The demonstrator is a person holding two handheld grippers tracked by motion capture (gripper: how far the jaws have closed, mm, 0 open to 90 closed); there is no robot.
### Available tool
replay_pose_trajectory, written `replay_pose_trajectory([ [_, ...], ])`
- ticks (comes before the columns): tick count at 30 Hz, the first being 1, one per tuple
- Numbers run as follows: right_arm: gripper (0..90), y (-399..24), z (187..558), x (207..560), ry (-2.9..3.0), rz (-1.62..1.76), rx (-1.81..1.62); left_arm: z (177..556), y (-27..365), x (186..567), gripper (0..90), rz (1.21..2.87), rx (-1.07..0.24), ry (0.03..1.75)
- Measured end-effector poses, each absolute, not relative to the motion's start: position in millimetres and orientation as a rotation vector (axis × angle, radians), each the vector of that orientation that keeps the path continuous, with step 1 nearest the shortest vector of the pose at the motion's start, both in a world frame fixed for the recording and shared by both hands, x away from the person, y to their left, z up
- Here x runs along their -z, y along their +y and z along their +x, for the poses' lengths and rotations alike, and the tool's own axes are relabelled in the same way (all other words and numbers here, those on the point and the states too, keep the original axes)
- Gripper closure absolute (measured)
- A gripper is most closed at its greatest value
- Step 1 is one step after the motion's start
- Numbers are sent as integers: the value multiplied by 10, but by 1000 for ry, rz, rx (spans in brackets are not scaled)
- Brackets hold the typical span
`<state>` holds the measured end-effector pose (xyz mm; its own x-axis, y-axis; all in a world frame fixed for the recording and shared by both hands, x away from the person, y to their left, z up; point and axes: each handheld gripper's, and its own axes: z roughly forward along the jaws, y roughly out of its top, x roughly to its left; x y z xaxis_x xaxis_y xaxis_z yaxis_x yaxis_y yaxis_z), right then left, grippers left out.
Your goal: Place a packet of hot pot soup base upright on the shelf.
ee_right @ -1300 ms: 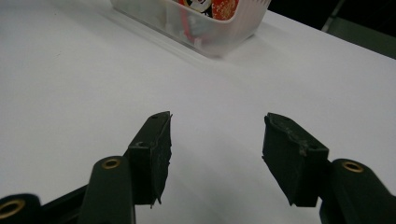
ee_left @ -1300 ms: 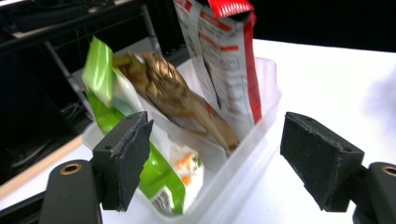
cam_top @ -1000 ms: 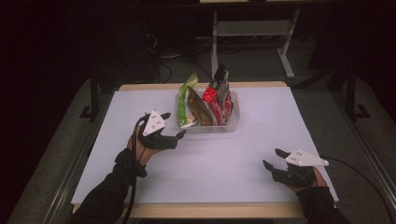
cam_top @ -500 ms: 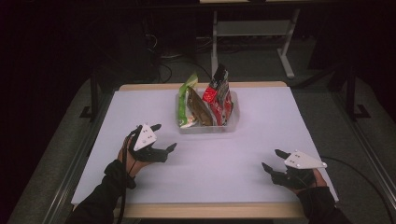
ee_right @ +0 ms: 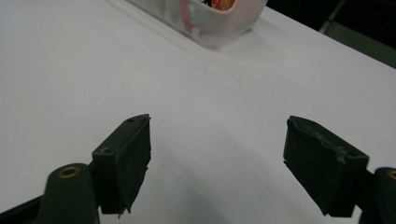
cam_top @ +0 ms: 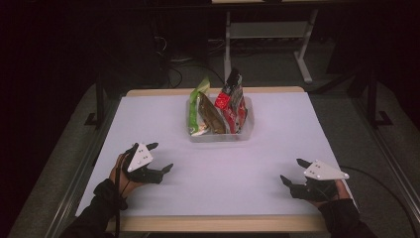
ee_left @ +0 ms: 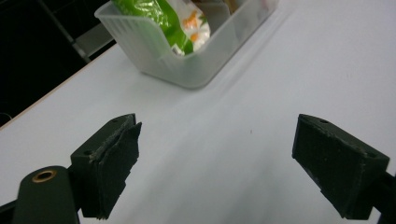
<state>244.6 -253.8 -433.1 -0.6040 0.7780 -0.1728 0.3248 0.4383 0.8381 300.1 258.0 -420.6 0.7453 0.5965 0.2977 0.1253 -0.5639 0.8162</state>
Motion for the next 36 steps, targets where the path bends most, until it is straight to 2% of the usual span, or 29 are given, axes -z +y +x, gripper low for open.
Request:
replay_pose_trajectory([
  [15,222,-2792,2368,4372,2115,963,-1093,2787,2969,4306,141,2088,-698,593],
  [36,235,-3041,2195,4487,2001,1043,-1137,2605,3624,4362,148,1895,-617,782],
])
